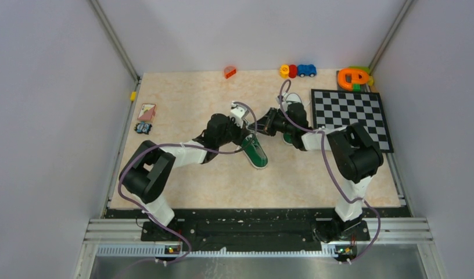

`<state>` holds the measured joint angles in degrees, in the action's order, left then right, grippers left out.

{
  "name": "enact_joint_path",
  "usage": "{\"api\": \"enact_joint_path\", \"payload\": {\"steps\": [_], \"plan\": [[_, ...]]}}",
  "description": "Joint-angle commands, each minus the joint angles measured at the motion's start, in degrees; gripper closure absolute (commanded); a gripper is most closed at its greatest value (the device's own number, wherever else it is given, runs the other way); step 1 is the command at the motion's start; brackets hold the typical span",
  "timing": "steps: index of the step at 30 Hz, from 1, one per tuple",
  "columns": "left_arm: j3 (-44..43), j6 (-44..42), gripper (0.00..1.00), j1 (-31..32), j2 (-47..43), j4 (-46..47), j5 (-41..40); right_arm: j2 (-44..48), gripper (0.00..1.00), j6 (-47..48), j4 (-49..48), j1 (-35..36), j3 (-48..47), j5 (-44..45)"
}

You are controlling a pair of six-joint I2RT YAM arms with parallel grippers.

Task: Tie the shoes
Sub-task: Cross the shoelace with the shoelace.

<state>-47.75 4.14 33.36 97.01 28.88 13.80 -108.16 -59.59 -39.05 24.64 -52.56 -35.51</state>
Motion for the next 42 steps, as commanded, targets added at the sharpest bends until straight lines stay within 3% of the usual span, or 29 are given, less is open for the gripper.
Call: {"api": "enact_joint_path", "payload": {"steps": [1, 7, 13, 20, 26, 33, 42], "plan": [[1.0, -0.9, 1.00, -0.5, -1.5, 4.4, -4.1, 3.6, 1.00, 5.4, 3.0, 0.9, -2.1, 0.9], [1.7, -1.4, 1.00, -0.5, -3.2, 2.1, -5.2, 2.1, 1.00, 10.3, 6.3, 0.8, -6.4, 0.0], [2.8, -1.5, 1.00, -0.5, -3.6, 2.1, -7.1, 0.5, 1.00, 13.0, 3.5, 0.5, -7.0, -1.8], [3.4, -1.9, 1.00, -0.8, -5.9, 0.7, -1.2, -4.1, 1.00, 16.1, -0.9, 0.2, -8.0, -6.6], [3.1, -0.6, 1.00, -2.4, -6.1, -2.4, -0.8, -6.2, 1.00, 14.8, -12.5, -0.1, -3.1, -7.9], [2.4, 0.0, 1.00, -5.6, -1.4, -1.9, 3.0, -10.1, 1.00, 7.7, -32.7, -0.1, 4.0, -6.3], [0.4, -0.9, 1.00, -7.4, 1.6, -1.9, 8.8, -12.7, 1.00, 2.4, -50.0, 2.7, 12.3, 2.7]]}}
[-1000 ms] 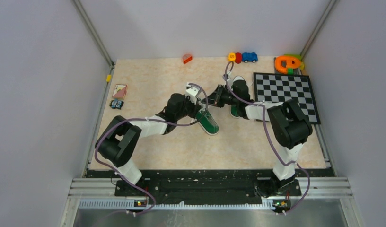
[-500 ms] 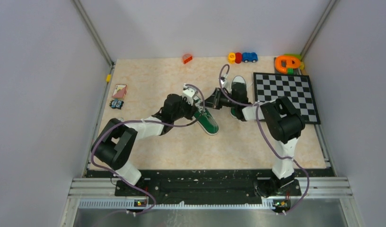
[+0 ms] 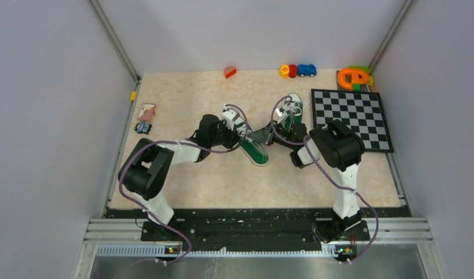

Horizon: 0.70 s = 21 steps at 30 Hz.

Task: Tie the shoes
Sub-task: Cross the shoelace with the shoelace.

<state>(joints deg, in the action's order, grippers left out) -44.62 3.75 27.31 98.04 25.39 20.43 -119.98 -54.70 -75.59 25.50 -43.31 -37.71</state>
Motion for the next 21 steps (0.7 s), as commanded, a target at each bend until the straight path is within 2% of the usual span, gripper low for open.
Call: {"api": "enact_joint_path", "payload": {"steps": [1, 6, 13, 18, 21], "plan": [[-2.9, -0.7, 1.00, -1.5, 0.8, 1.5, 2.5, -0.9, 1.00, -2.8, -15.1, 2.5, 4.0, 6.5], [-3.7, -2.7, 1.00, -1.9, 1.3, 1.0, 4.7, -2.1, 1.00, -3.8, -23.1, 6.7, 8.2, 15.1], [-4.0, -6.0, 1.00, -2.2, 1.2, 0.0, 7.0, -1.6, 1.00, -2.7, -23.1, 12.1, 9.2, 23.5], [-3.6, -6.8, 1.00, -2.3, 0.8, 0.3, 8.7, 2.3, 1.00, -1.2, -23.1, 16.5, 11.5, 30.8], [-3.1, -6.8, 1.00, -2.3, 0.0, 0.1, 9.6, 4.0, 1.00, -1.8, -22.5, 17.0, 11.9, 32.0]]}}
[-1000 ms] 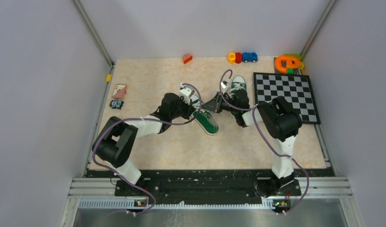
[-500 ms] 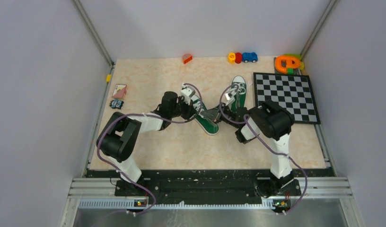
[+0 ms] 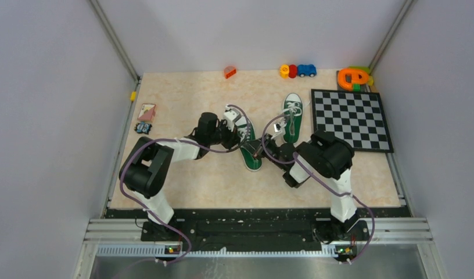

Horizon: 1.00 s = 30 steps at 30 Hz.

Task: Tie the shoes
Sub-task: Cross the shoelace with the shoelace.

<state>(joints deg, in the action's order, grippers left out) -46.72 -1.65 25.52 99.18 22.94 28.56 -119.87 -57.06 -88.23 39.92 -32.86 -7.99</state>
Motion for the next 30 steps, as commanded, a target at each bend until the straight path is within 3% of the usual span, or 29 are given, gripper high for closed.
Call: {"api": "enact_joint_path", "payload": {"steps": [1, 10, 19, 30], "plan": [[-0.9, -1.2, 1.00, -0.5, -1.6, 2.5, 1.5, 4.7, 1.00, 0.4, -8.9, 2.5, 1.5, 2.8], [1.1, 0.9, 1.00, -0.5, -7.1, 0.1, -0.8, 11.7, 1.00, 0.4, 15.1, -0.3, -4.9, -3.2], [1.6, 1.5, 1.00, -0.5, -7.7, 0.7, -1.5, 14.5, 1.00, 2.1, 29.2, -6.9, -11.2, -16.5], [3.2, 3.5, 1.00, -0.5, -10.2, 0.2, -3.1, 16.6, 1.00, 5.0, 40.9, -9.8, -15.9, -20.2]]}}
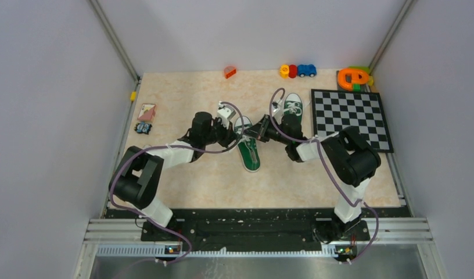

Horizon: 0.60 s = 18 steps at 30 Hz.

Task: Tie the shoes
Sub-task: Cross the shoelace with the shoelace.

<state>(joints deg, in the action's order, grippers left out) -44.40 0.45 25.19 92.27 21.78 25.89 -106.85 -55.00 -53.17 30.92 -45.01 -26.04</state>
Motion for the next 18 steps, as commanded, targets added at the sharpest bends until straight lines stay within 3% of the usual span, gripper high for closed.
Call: {"api": "enact_joint_path", "payload": {"steps": [1, 18], "plan": [[1.1, 1.5, 1.00, -0.1, -3.7, 1.3, -0.4, 3.7, 1.00, 3.4, 7.3, -0.9, -4.3, -2.4], [2.8, 4.6, 0.99, 1.2, -6.6, 0.8, 2.3, 4.8, 1.00, 5.4, 18.1, -1.1, -9.6, -1.9]]}}
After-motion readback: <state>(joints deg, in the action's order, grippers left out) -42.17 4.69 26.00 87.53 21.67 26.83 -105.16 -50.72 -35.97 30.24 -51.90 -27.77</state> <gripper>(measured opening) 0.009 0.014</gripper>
